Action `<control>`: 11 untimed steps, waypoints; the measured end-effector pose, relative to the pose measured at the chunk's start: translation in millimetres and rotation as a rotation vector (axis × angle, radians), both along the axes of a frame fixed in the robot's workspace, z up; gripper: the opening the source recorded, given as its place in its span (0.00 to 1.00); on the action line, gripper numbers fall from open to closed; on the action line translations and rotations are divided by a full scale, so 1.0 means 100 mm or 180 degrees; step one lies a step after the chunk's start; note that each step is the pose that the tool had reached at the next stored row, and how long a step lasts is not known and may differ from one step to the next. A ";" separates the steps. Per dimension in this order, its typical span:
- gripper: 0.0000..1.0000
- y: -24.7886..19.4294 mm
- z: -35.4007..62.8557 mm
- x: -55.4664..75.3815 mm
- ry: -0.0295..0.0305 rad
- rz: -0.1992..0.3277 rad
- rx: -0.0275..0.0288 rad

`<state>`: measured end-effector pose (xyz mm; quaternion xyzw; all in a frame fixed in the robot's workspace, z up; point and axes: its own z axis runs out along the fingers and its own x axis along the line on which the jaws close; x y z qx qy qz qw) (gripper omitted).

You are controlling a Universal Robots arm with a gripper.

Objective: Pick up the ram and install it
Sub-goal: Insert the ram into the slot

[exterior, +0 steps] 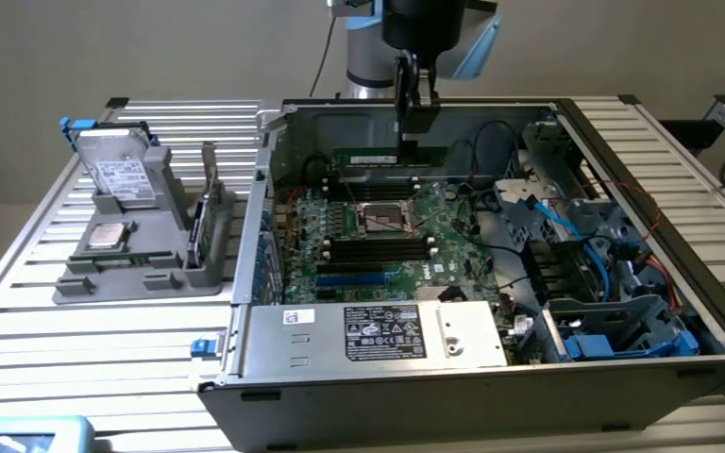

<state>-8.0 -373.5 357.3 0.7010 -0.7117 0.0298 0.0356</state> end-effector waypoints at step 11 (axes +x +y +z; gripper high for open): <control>0.13 -0.001 -0.201 0.00 0.0000 -0.0002 -0.0003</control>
